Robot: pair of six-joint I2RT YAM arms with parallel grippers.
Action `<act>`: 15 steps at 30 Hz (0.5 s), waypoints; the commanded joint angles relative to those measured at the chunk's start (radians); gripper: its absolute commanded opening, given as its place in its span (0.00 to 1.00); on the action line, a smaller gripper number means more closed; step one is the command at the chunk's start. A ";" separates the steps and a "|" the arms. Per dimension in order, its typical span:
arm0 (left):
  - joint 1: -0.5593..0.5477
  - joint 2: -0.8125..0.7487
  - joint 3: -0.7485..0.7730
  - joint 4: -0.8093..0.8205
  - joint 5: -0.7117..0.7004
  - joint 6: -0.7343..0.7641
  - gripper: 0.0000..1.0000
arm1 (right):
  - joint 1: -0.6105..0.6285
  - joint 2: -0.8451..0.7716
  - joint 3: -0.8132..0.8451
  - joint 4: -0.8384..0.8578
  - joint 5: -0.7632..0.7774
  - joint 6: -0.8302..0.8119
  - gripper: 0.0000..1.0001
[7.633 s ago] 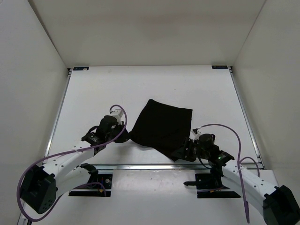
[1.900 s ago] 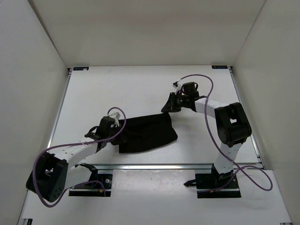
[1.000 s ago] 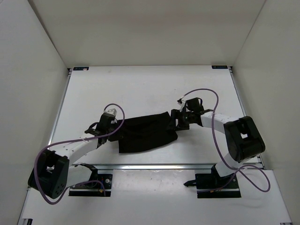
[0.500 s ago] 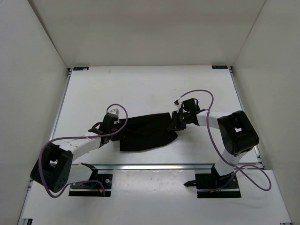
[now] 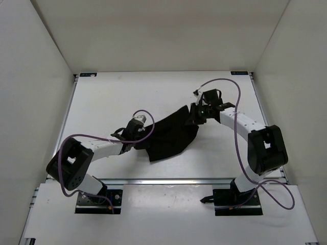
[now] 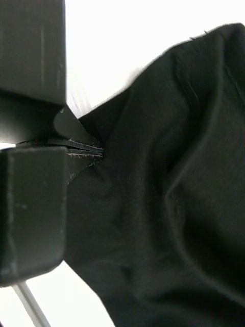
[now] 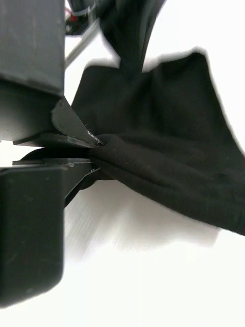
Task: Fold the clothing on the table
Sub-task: Fold the skirt
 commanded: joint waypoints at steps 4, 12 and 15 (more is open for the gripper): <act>-0.037 0.084 0.031 -0.010 0.074 -0.025 0.00 | 0.104 -0.159 0.118 -0.013 -0.024 0.015 0.01; -0.077 0.150 0.083 0.054 0.142 -0.040 0.00 | 0.233 -0.157 -0.025 0.144 -0.092 0.143 0.00; -0.077 0.159 0.079 0.073 0.169 -0.042 0.00 | 0.287 -0.136 -0.057 0.196 -0.101 0.186 0.00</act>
